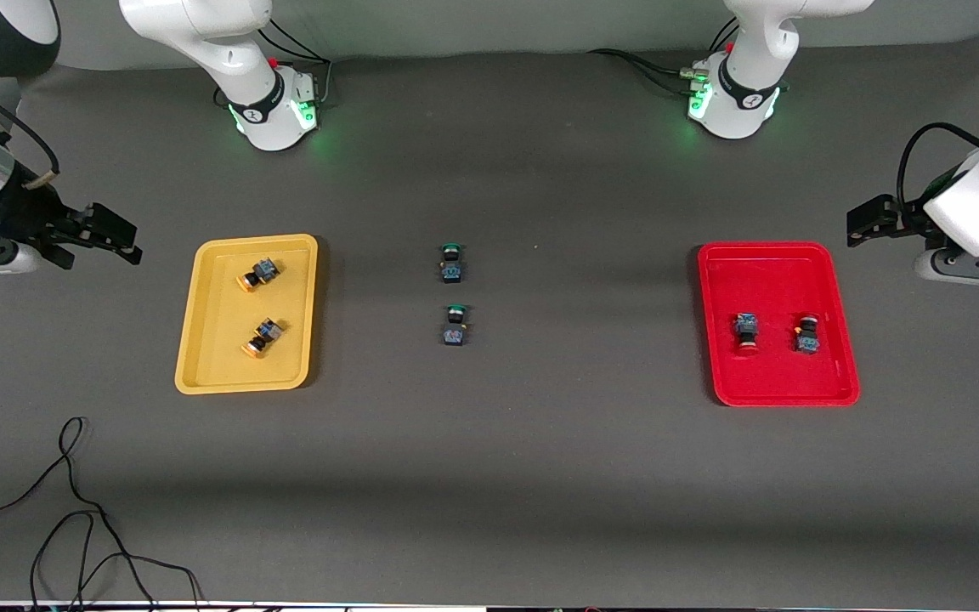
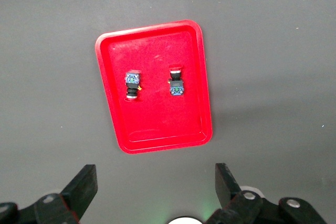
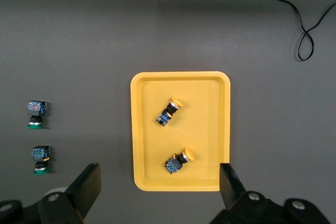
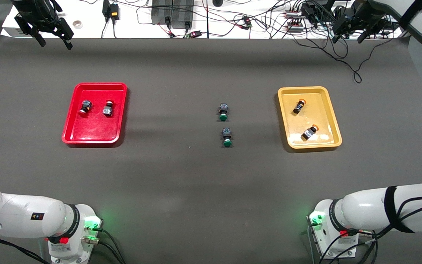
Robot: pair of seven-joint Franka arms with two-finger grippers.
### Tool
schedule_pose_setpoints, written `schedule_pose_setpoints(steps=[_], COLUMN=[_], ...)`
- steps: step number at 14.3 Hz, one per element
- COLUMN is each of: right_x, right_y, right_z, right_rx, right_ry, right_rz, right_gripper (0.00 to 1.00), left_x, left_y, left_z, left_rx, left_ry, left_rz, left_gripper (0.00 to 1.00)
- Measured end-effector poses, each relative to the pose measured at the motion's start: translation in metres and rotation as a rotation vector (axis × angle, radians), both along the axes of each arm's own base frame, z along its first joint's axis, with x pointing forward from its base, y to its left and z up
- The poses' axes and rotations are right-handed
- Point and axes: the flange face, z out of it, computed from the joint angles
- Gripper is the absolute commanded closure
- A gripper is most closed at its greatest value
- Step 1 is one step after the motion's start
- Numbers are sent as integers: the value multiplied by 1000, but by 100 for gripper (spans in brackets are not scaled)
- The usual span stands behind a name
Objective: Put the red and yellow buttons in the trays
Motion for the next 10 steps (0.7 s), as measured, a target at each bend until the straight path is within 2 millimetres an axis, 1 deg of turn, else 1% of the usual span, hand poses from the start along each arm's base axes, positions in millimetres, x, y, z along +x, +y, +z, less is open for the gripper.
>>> schedule_pose_setpoints(steps=[4,10], right_x=[-3,-4], right_y=[0,0], right_z=[13,16], right_rx=[-1,-1], right_ry=[14,18], right_rz=[9,10], right_gripper=[0,0], left_x=[0,-1], left_y=[3,3], left_z=[0,2], left_rx=[0,1], left_ry=[-1,-4], left_rz=[5,15], left_gripper=[0,0])
